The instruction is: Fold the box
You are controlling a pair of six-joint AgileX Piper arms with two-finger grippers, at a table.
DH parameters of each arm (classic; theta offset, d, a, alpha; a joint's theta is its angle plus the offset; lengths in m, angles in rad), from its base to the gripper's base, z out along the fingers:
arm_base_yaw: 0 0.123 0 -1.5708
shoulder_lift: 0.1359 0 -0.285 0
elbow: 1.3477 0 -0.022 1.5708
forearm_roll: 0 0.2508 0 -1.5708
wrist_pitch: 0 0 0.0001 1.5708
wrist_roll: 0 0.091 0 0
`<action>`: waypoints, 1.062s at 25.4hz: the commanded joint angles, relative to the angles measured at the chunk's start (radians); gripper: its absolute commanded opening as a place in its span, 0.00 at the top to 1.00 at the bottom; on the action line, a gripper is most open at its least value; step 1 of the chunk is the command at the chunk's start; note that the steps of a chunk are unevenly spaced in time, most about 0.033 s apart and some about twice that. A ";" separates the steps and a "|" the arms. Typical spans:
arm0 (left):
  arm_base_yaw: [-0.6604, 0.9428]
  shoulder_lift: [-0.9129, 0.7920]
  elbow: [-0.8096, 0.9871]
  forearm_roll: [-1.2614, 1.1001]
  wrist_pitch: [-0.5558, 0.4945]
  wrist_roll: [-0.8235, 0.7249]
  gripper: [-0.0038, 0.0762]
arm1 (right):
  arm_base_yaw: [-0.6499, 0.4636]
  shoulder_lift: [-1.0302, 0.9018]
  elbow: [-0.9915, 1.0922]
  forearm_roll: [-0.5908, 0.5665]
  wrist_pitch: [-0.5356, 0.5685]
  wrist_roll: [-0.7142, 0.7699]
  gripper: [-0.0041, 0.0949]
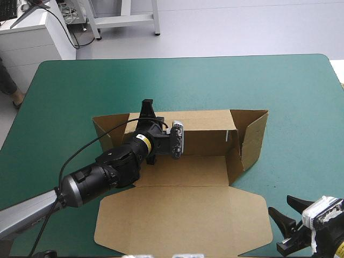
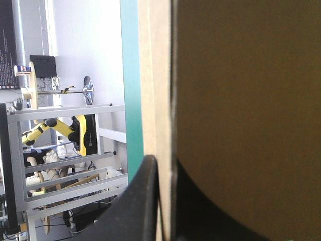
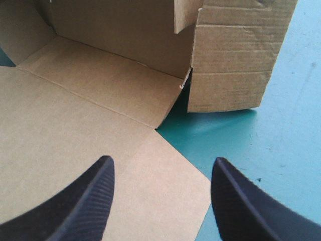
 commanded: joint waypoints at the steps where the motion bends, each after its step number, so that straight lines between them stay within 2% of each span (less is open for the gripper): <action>1: -0.009 -0.021 -0.010 -0.024 0.008 -0.048 0.96 | -0.003 0.015 -0.024 -0.044 -0.119 0.036 0.41; 2: -0.009 -0.021 -0.010 -0.024 0.007 -0.054 0.96 | -0.003 0.017 -0.024 -0.077 -0.125 0.075 0.41; 5: -0.009 -0.021 -0.010 -0.024 0.007 -0.068 0.96 | -0.003 0.017 -0.026 -0.240 -0.124 0.328 0.41; 8: -0.017 -0.021 -0.010 -0.024 0.009 -0.068 0.96 | -0.003 0.031 -0.081 -0.307 -0.087 0.452 0.41; 13: -0.017 -0.021 -0.010 -0.028 0.005 -0.068 0.96 | -0.003 0.148 -0.248 -0.340 0.064 0.425 0.41; 27: -0.017 -0.021 -0.010 -0.034 0.005 -0.068 0.96 | -0.003 0.609 -0.780 -0.392 0.244 0.263 0.41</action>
